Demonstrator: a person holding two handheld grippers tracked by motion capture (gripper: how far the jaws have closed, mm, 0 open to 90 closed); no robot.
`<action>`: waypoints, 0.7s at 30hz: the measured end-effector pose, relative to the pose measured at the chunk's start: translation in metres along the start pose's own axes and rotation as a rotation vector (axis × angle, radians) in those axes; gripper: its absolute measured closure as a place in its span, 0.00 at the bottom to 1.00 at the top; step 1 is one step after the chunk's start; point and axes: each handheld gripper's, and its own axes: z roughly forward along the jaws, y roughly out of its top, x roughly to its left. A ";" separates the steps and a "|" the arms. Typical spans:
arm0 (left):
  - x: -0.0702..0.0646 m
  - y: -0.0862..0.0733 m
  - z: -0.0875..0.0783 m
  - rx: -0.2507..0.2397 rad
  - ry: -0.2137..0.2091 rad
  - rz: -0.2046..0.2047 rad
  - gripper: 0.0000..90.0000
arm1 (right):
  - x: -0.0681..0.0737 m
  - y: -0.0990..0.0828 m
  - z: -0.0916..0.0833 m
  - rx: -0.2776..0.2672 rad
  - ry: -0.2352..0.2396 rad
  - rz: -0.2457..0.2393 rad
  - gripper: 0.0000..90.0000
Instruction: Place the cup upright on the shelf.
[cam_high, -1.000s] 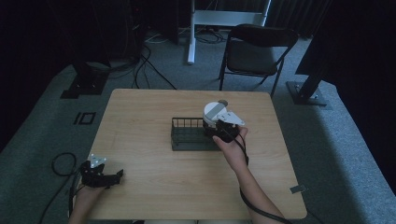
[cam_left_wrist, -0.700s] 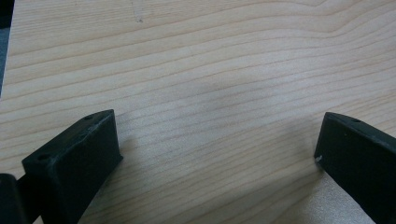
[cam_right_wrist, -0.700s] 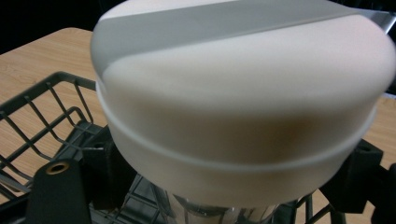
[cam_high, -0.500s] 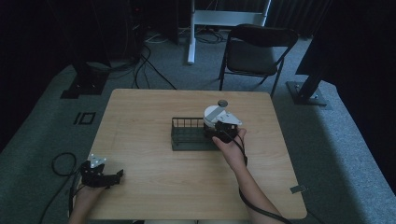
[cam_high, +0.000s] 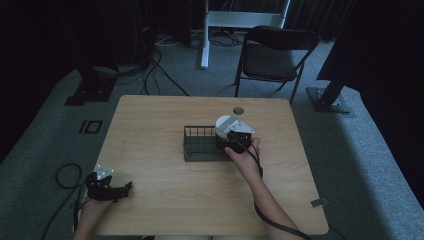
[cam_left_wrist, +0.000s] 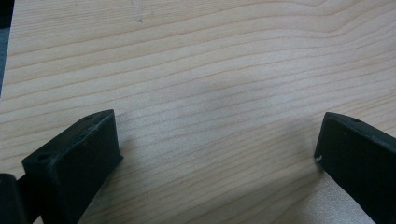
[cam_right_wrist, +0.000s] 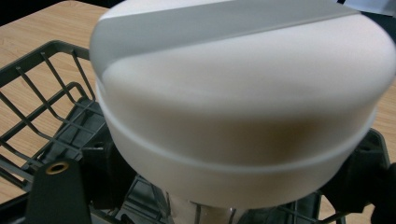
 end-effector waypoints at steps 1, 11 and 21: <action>0.000 0.000 0.000 0.000 0.000 0.000 0.00 | 0.000 0.000 0.000 0.000 -0.001 0.000 0.20; 0.000 0.000 0.000 0.000 0.000 0.000 0.00 | -0.002 -0.004 -0.001 -0.011 0.008 -0.007 0.20; 0.000 0.000 0.000 0.000 0.000 0.000 0.00 | -0.003 -0.007 -0.004 -0.018 0.036 -0.002 0.14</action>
